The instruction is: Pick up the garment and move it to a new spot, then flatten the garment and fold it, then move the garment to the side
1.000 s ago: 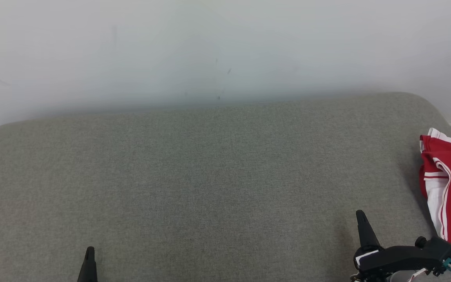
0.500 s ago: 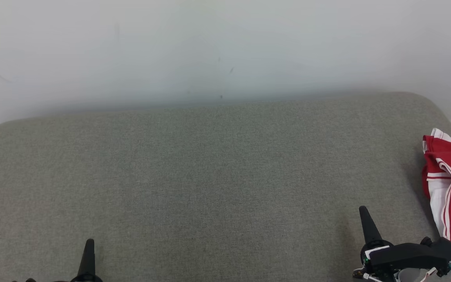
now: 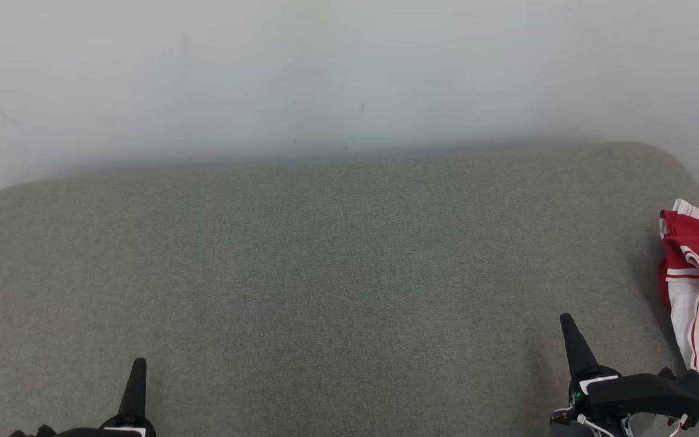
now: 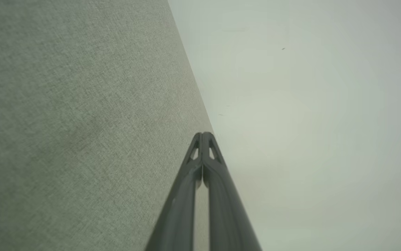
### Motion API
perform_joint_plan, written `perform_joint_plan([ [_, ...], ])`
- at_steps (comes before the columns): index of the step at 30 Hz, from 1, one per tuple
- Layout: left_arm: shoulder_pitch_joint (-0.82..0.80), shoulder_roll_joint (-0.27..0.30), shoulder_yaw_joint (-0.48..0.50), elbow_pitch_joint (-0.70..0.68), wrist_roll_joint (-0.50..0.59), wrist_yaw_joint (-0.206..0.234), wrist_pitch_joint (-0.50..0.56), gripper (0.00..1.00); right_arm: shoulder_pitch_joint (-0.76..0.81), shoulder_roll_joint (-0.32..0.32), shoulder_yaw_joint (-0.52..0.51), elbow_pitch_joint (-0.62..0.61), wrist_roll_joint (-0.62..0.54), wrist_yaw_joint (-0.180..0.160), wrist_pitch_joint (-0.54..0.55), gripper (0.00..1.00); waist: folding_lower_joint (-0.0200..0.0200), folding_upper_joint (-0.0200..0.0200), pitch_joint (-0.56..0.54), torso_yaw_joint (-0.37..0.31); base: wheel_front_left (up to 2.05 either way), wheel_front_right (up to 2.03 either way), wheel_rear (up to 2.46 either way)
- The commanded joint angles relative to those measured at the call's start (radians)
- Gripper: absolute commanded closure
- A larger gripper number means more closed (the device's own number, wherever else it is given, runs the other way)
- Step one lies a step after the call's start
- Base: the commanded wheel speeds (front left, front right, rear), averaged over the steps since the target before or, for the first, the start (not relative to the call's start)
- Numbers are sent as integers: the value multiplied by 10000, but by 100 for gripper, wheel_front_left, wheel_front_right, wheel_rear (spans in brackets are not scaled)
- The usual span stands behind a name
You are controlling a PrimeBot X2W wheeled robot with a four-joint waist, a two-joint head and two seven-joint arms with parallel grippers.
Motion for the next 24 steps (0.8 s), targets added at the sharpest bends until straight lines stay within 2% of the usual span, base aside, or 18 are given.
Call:
perform_joint_plan([
  [1,-210,41,40,-114,-318,-45,75,100,36,2,-40,-130,297,-14,80,100,0,-1,6,11,0,0,0],
  [24,-423,43,142,-285,-2036,-142,525,100,83,6,-215,-487,2181,-18,526,100,0,-1,70,124,0,0,0],
])
